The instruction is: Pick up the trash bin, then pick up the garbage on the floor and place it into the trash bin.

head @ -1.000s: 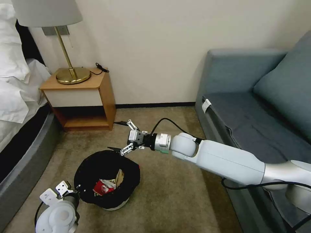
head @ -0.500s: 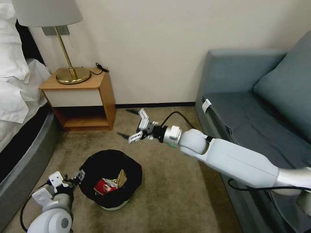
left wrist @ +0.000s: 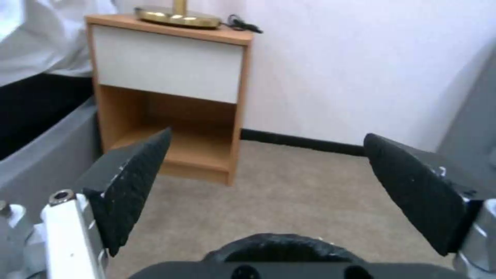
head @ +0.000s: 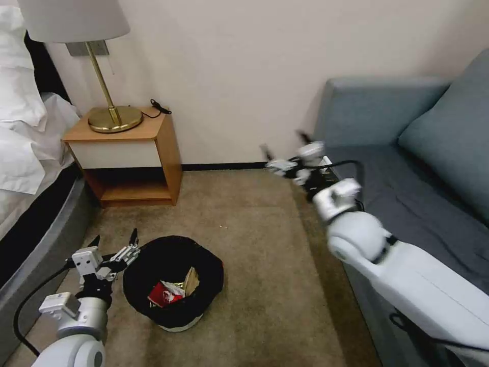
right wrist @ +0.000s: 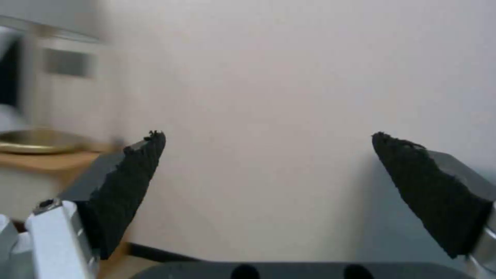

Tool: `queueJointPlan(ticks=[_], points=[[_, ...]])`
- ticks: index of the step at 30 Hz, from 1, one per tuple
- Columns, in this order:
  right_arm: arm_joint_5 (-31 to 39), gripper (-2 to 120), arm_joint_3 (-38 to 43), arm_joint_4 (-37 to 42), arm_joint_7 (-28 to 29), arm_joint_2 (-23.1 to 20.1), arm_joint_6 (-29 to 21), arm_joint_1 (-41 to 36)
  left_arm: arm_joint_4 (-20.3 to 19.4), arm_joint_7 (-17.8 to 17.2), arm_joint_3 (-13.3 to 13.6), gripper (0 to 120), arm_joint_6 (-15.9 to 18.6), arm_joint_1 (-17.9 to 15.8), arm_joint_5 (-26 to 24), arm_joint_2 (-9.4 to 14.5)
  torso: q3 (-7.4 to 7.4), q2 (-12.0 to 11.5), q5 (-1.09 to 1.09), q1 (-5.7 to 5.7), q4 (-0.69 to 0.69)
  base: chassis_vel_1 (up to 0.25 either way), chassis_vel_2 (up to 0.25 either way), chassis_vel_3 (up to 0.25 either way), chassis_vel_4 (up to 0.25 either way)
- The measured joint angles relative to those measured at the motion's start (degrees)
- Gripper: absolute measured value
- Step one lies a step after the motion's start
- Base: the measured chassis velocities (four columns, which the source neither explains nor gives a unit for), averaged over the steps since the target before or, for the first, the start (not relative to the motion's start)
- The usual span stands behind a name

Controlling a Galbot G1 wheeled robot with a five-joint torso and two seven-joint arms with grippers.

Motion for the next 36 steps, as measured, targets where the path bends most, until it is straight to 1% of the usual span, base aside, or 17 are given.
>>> queueJointPlan(ticks=[1, 2, 3, 4, 5, 6, 8, 10, 11, 12, 14, 15, 16, 19, 23, 29, 36], points=[[0.0, 100, 0.0, 0.0, 0.0, 0.0, 0.0, 0.0, 0.0, 0.0, 0.0, 100, 0.0, 0.0, 0.0, 0.0, 0.0, 0.0, 0.0, 0.0, 0.0, 0.0, 0.0, 0.0, 0.0], [-1.49, 100, 5.24, 2.41, 1.21, 1.19, -1.39, -5.24, -0.23, 0.0, 0.8, 100, -0.26, 0.0, 0.35, 0.02, 0.0, 0.0, 0.04, 0.0, -0.03, 0.0, 0.0, 0.0, 0.0], [-3.07, 100, 9.24, 4.38, 2.27, 2.51, -2.59, -9.12, -0.45, 0.01, 1.48, 100, -0.42, 0.02, 0.64, 0.03, 0.0, 0.0, 0.03, 0.0, -0.02, 0.0, 0.0, 0.0, 0.0], [-5.6, 100, 13.81, 7.08, 3.4, 4.85, -3.85, -14.34, -0.66, 0.02, 2.24, 100, -0.5, 0.06, 0.86, 0.08, 0.0, 0.0, 0.0, 0.0, -0.02, 0.0, 0.0, 0.0, 0.0], [-7.65, 100, 16.22, 8.83, 4.06, 6.67, -4.93, -17.99, -0.8, 0.03, 2.78, 100, -0.53, 0.06, 0.96, 0.15, 0.0, 0.0, 0.01, 0.0, -0.01, 0.0, 0.0, 0.0, 0.0], [-7.65, 100, 16.22, 8.83, 4.06, 6.67, -4.93, -17.99, -0.8, 0.03, 2.78, 100, -0.53, 0.06, 0.96, 0.15, 0.0, 0.0, 0.01, 0.0, -0.01, 0.0, 0.0, 0.0, 0.0], [-14.28, 100, 19.36, 12.12, 4.71, 11.45, -6.03, -25.93, -1.16, -0.04, 3.76, 100, -0.53, -0.01, 1.56, 0.42, 0.0, 0.0, 0.0, 0.0, -0.01, 0.0, 0.0, 0.0, 0.0], [-17.81, 100, 20.16, 13.62, 4.72, 14.61, -6.24, -29.73, -1.36, -0.19, 4.29, 100, -0.53, 0.01, 2.01, 0.59, 0.0, 0.0, 0.0, 0.0, -0.02, 0.0, 0.0, 0.0, 0.0], [-17.81, 100, 20.16, 13.62, 4.72, 14.61, -6.24, -29.73, -1.36, -0.19, 4.29, 100, -0.53, 0.01, 2.01, 0.59, 0.0, 0.0, 0.0, 0.0, -0.02, 0.0, 0.0, 0.0, 0.0], [-19.86, 100, 20.32, 14.42, 4.72, 16.88, -6.25, -31.88, -1.53, -0.24, 4.73, 100, -0.53, 0.14, 2.44, 0.68, 0.0, 0.0, 0.0, 0.0, -0.02, 0.0, 0.0, 0.0, 0.0], [-23.76, 100, 19.56, 15.65, 4.63, 22.72, -6.04, -36.16, -1.84, -0.34, 5.8, 100, -0.63, 0.49, 3.19, 0.67, 0.0, 0.0, 0.0, 0.0, -0.01, 0.0, 0.0, 0.0, 0.0], [-24.79, 100, 18.87, 16.02, 4.6, 24.64, -5.91, -37.44, -1.94, -0.34, 6.13, 100, -0.65, 0.59, 3.36, 0.63, 0.0, 0.0, -0.01, 0.0, 0.0, 0.0, 0.0, 0.0, 0.0], [-24.79, 100, 18.87, 16.02, 4.6, 24.64, -5.91, -37.44, -1.94, -0.34, 6.13, 100, -0.65, 0.59, 3.36, 0.63, 0.0, 0.0, -0.01, 0.0, 0.0, 0.0, 0.0, 0.0, 0.0], [-27.43, 100, 16.86, 16.77, 4.18, 28.38, -5.57, -40.21, -2.35, -0.42, 6.69, 100, -0.71, 0.99, 3.75, 0.66, 0.0, 0.0, -0.01, 0.0, 0.0, 0.0, 0.0, 0.0, 0.0], [-28.67, 100, 16.18, 16.62, 3.46, 29.54, -5.38, -41.37, -2.6, -0.84, 6.64, 100, -0.99, 1.46, 3.76, 0.88, 0.0, 0.0, -0.01, 0.0, 0.0, 0.0, 0.0, 0.0, 0.0], [-29.4, 100, 16.2, 14.77, 1.4, 29.59, -4.31, -41.79, -2.63, -0.85, 6.55, 100, -1.66, 2.12, 3.72, 1.27, 0.0, -0.01, 0.0, 0.0, 0.01, 0.0, 0.0, 0.0, 0.0], [-30.35, 100, 16.56, 13.4, -0.1, 30.3, -2.82, -41.99, -2.29, -0.44, 7.14, 100, -2.24, 2.61, 4.36, 1.21, 0.0, -0.01, 0.0, 0.0, 0.0, 0.0, 0.0, 0.0, 0.0]])
